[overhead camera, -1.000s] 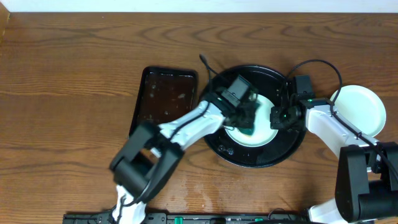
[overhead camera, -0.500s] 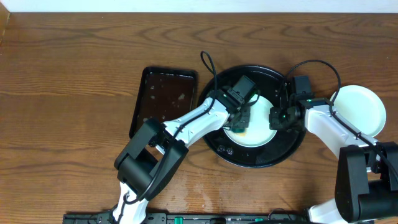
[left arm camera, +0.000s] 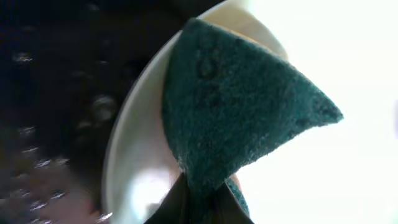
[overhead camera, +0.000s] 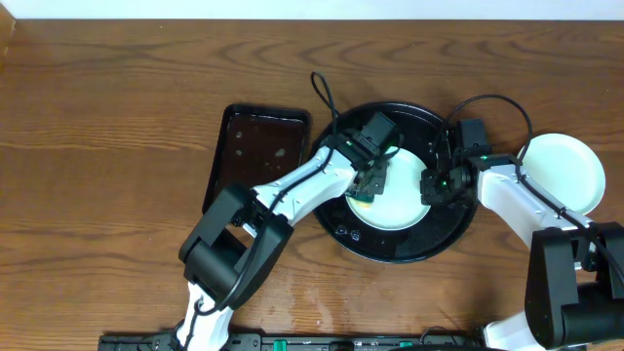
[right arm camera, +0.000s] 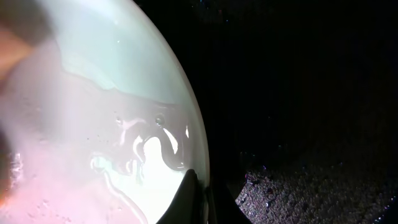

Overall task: Clean dirty plates on tray and stack at the side
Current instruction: 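Scrub the fish-print plate with the sponge while right gripper holds rim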

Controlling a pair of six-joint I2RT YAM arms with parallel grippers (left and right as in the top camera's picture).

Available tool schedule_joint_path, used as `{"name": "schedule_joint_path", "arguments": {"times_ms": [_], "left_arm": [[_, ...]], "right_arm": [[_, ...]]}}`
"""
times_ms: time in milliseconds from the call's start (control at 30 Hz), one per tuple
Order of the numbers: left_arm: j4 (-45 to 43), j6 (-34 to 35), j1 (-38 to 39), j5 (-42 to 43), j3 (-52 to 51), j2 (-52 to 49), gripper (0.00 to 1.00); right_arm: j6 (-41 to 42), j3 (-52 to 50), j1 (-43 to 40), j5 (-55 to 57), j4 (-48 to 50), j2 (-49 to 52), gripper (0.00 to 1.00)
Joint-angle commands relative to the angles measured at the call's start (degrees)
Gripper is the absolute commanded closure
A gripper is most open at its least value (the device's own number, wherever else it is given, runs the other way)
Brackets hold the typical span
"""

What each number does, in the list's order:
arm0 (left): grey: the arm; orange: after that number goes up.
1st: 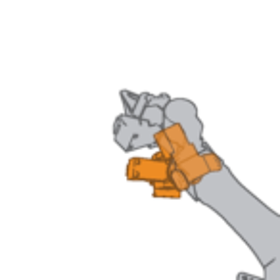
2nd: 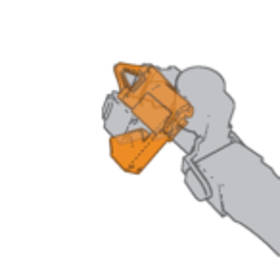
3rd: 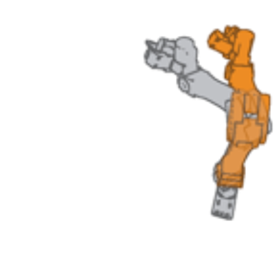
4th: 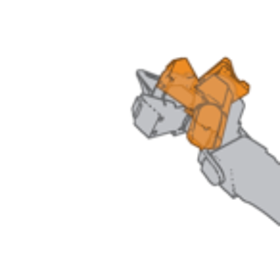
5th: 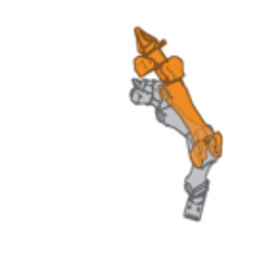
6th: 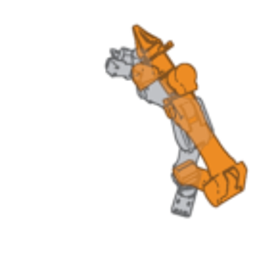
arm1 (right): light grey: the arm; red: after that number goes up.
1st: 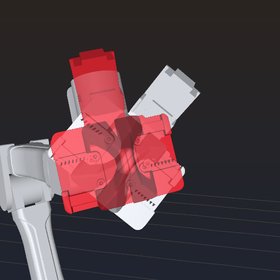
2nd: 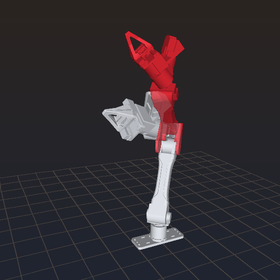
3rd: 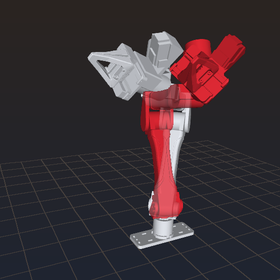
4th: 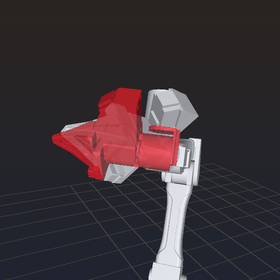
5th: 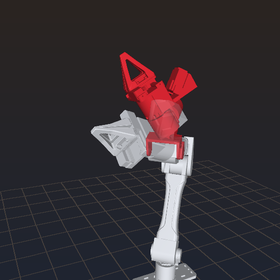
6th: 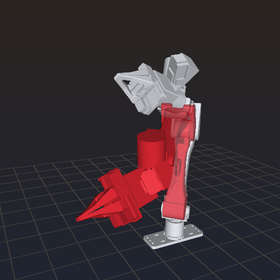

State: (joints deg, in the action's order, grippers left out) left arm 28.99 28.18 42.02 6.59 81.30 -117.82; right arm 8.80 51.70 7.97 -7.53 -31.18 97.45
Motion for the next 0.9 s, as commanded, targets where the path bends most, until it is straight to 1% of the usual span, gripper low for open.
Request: {"name": "schedule_joint_path", "arguments": {"times_ms": [0, 100, 233, 333, 433, 600, 633, 700, 800, 867], "left_arm": [[-6.05, 6.14, 0.11, 16.37, -1.14, -3.56, 0.9], [-8.28, 6.51, 1.9, 20.02, -1.14, -3.69, 0.9], [-8.55, 6.03, 4.42, 19.85, -1.18, -3.76, 0.88], [-7.52, 4.92, 4.74, 17.51, -1.18, -4.04, 0.88], [-3.8, 4.85, 3.67, 9.86, -1.18, -4.04, 0.89], [6.27, 4.09, 0.0, -10.03, -1.18, -4.04, 0.93], [8.02, 3.5, -0.83, -14.01, -1.18, -4.02, 0.92], [10.54, 3.34, -2.12, -19.67, -1.11, -4.0, 0.92], [14.45, 3.41, -3.82, -25.27, -0.22, -4.0, 0.92], [14.45, 4.0, -3.69, -24.92, 0.42, -4.0, 0.92]], "right_arm": [[-2.27, -1.2, 1.25, 0.42, -0.94, 2.03, 0.99], [-2.27, -1.2, 1.25, 0.44, -0.94, 2.03, 0.99], [-2.25, -1.2, 1.25, 0.44, -0.96, 2.03, 0.99], [-2.23, -1.2, 1.25, 0.42, -0.96, 2.03, 0.99], [-2.23, -1.2, 1.25, 0.42, -0.98, 2.03, 0.99], [-2.25, -1.2, 1.25, 0.42, -1.22, 2.03, 0.99], [-2.25, -1.2, 1.25, 0.42, -1.2, 2.03, 0.99], [-2.25, -1.2, 1.25, 0.42, -1.18, 2.03, 0.99], [-2.25, -1.2, 1.25, 0.42, -1.2, 2.03, 0.99], [-2.25, -1.2, 1.25, 0.42, -1.2, 2.03, 0.99]]}}
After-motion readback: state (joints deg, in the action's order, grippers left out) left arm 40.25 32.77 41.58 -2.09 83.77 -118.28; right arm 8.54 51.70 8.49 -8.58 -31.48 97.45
